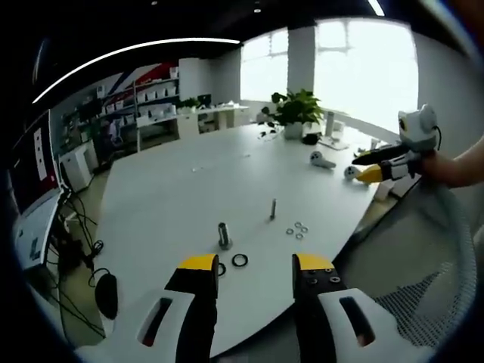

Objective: Place the washer onto the threaded stud by aligning its center hole with the stud, sliding it down to the base, and recovering from edge contact or off-axis alignment until the washer reaches the visible bottom stop.

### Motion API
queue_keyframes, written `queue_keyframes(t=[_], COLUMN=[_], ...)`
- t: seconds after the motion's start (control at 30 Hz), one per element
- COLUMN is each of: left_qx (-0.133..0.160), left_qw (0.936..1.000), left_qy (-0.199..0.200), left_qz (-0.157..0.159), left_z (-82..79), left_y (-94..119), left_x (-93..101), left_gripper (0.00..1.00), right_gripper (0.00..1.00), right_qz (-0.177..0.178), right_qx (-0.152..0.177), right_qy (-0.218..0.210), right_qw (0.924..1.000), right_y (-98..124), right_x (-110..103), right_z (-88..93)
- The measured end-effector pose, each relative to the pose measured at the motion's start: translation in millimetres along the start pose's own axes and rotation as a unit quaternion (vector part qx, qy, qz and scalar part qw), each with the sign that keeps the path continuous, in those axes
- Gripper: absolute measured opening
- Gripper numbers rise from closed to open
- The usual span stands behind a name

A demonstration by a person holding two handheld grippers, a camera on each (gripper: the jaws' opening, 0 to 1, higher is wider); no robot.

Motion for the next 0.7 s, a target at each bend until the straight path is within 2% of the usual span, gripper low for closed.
queue_keyframes(t=[0.1, 0.23, 0.4, 0.6, 0.7], left_qx=[-0.011, -0.006, -0.014, -0.009, -0.011], left_qw=[0.9999, 0.9999, 0.9999, 0.9999, 0.9999], left_qy=[-0.001, 0.002, 0.002, 0.005, 0.003], left_qz=[-0.005, -0.009, -0.009, -0.004, -0.001], left_z=[5.1, 2.3, 5.5, 1.0, 0.5], left_y=[0.5, 0.9, 0.5, -1.5, -3.5], left_x=[-1.0, -2.7, -3.3, -3.4, -3.1], left_gripper=[0.37, 0.37, 0.37, 0.36, 0.36], right_gripper=[0.41, 0.41, 0.42, 0.42, 0.42], right_qz=[-0.006, 0.001, -0.009, 0.002, -0.007], right_qx=[0.002, 0.005, -0.005, -0.007, -0.015], right_qy=[0.024, 0.001, 0.012, -0.003, 0.005], right_qw=[0.9997, 1.0000, 0.9999, 1.0000, 0.9999], right_y=[-0.3, -0.7, -2.8, -3.2, -5.1], right_x=[-5.2, 2.7, -4.0, 3.6, 0.5], right_z=[-1.1, -1.7, 0.0, 0.6, 1.3])
Point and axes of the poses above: the point that each gripper's makers call its tool centre point, and the gripper's own axes: y roughly backward along the fingers, x roughly to its right, z roughly out of its underside, the point moved 9 cm from there along y, roughly backward along the fingers, and after that the axes turned 3 degrees about z, right-handed, at the moved point
